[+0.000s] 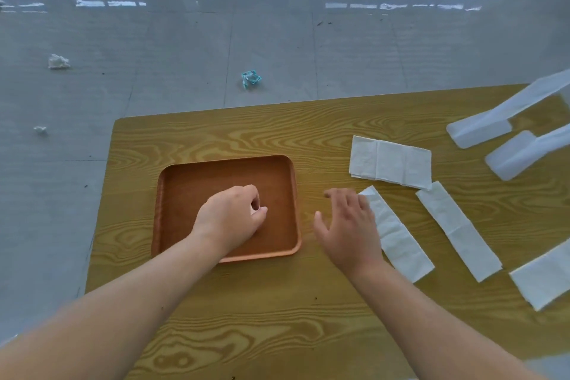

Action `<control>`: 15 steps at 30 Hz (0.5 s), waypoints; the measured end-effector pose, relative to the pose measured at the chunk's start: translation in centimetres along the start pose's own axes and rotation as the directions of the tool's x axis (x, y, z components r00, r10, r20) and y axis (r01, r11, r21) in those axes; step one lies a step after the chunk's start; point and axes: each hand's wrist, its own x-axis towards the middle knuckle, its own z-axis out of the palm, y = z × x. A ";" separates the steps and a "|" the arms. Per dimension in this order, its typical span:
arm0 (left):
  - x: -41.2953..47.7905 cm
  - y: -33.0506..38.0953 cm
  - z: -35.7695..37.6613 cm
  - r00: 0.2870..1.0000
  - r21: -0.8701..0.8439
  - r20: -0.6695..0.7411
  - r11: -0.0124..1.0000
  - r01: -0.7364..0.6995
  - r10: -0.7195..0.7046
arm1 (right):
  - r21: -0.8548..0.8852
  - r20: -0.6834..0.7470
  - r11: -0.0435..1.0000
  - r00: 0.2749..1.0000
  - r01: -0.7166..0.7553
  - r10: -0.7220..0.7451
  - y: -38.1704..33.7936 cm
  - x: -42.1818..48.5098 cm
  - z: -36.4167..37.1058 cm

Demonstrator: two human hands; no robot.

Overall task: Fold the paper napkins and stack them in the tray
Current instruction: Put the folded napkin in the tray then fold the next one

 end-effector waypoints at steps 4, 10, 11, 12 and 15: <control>0.5 5.9 1.1 0.973 0.039 0.053 0.973 -0.225 0.223 | -0.070 0.056 0.961 0.961 -0.267 0.271 7.7 -4.4 -2.4; 0.8 11.3 4.5 0.925 0.152 0.159 0.917 -0.369 0.346 | -0.126 0.181 0.992 0.984 0.017 0.006 9.4 -6.9 -1.6; 0.9 11.8 4.9 0.921 0.178 0.171 0.908 -0.380 0.351 | -0.117 0.201 0.989 0.977 0.095 -0.070 9.2 -7.0 -1.3; 1.1 12.1 5.3 0.919 0.211 0.179 0.898 -0.386 0.352 | -0.097 0.220 0.984 0.968 0.147 -0.123 9.1 -7.2 -1.2; 2.0 12.5 6.1 0.922 0.364 0.203 0.849 -0.384 0.330 | -0.054 0.205 0.985 0.967 0.165 -0.151 9.2 -7.7 -1.2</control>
